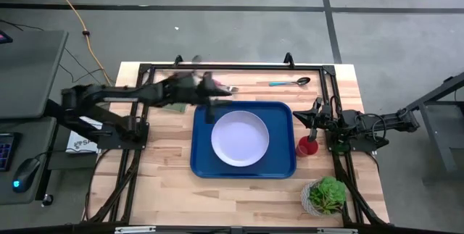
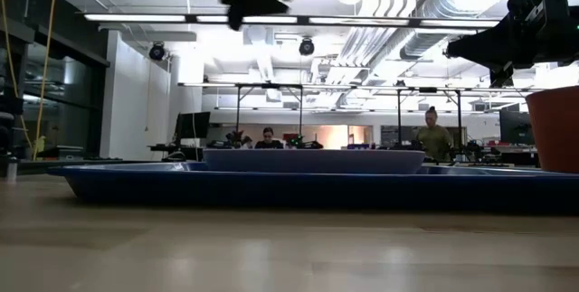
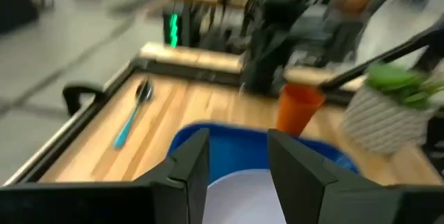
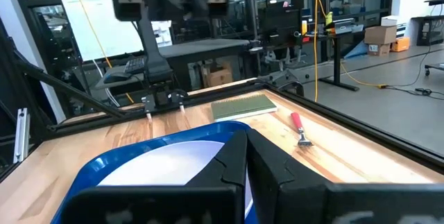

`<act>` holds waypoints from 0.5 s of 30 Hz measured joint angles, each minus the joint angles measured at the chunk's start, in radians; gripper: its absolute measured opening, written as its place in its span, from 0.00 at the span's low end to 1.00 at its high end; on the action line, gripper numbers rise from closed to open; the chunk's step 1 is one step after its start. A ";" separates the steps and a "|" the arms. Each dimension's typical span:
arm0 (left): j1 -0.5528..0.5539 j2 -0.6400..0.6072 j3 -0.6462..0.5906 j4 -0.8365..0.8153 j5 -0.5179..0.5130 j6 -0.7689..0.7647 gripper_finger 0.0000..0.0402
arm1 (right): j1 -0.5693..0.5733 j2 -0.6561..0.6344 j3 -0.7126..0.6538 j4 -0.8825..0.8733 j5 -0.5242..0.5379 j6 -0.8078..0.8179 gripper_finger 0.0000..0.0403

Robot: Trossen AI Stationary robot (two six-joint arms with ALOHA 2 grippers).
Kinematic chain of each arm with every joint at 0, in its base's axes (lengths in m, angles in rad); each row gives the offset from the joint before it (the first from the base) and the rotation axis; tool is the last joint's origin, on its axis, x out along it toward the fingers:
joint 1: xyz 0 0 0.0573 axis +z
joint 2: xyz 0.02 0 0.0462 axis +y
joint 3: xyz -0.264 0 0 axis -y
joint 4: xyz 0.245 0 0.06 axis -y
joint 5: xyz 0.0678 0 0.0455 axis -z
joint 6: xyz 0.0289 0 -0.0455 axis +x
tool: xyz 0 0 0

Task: Pick and place plate/cup/fork/spoon on tray
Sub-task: Put the red cup on the blue serving tray to the top right of the purple plate

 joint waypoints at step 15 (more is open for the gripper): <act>-0.201 -0.362 -0.529 0.598 -0.047 0.038 0.31 | 0.000 0.000 0.000 0.001 0.000 0.001 0.00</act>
